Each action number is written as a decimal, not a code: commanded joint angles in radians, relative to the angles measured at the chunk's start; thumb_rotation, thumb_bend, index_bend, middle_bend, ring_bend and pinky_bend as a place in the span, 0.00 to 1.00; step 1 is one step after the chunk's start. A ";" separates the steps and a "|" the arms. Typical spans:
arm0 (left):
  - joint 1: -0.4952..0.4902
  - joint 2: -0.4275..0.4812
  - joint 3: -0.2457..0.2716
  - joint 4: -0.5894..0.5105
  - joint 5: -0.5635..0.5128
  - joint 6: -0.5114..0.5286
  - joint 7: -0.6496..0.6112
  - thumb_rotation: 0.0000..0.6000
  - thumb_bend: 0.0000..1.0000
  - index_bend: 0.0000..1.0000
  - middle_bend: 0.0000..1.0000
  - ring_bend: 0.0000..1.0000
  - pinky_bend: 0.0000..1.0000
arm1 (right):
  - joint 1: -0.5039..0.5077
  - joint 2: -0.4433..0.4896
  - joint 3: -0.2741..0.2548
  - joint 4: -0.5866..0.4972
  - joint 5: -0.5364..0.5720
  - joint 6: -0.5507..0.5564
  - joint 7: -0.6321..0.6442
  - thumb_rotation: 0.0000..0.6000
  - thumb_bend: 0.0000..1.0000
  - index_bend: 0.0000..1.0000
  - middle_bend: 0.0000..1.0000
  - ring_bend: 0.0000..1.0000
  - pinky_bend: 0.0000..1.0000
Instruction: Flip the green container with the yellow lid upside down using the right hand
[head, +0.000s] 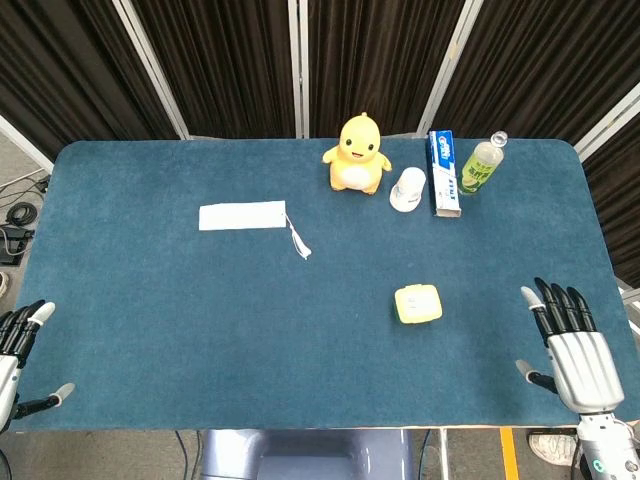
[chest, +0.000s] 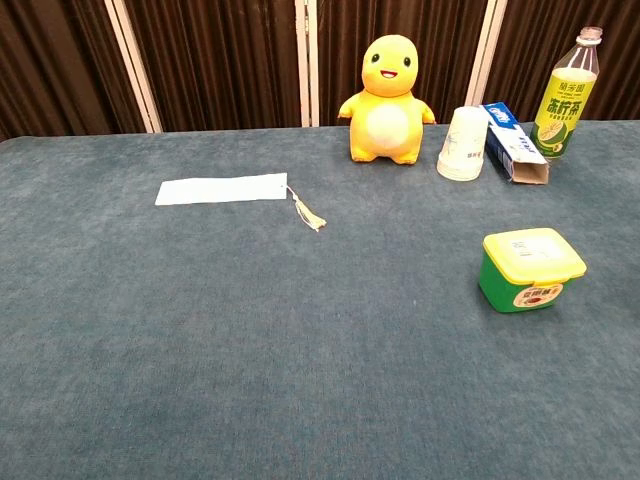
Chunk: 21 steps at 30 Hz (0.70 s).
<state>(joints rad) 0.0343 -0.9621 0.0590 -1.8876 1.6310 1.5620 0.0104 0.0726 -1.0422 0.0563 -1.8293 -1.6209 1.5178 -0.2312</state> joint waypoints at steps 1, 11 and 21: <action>-0.003 -0.002 -0.004 0.000 -0.010 -0.005 0.004 1.00 0.00 0.00 0.00 0.00 0.00 | 0.033 -0.014 0.017 -0.011 0.032 -0.050 -0.054 1.00 0.00 0.00 0.00 0.00 0.00; -0.020 -0.010 -0.017 0.004 -0.042 -0.036 0.019 1.00 0.00 0.00 0.00 0.00 0.00 | 0.099 -0.046 0.039 -0.023 0.089 -0.154 -0.143 1.00 0.00 0.00 0.00 0.00 0.00; -0.051 -0.032 -0.045 0.011 -0.127 -0.097 0.052 1.00 0.00 0.00 0.00 0.00 0.00 | 0.385 -0.062 0.121 -0.101 0.327 -0.588 -0.306 1.00 0.00 0.00 0.00 0.00 0.00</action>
<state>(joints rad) -0.0123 -0.9905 0.0196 -1.8792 1.5132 1.4719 0.0586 0.3532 -1.0874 0.1379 -1.8994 -1.3950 1.0509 -0.4697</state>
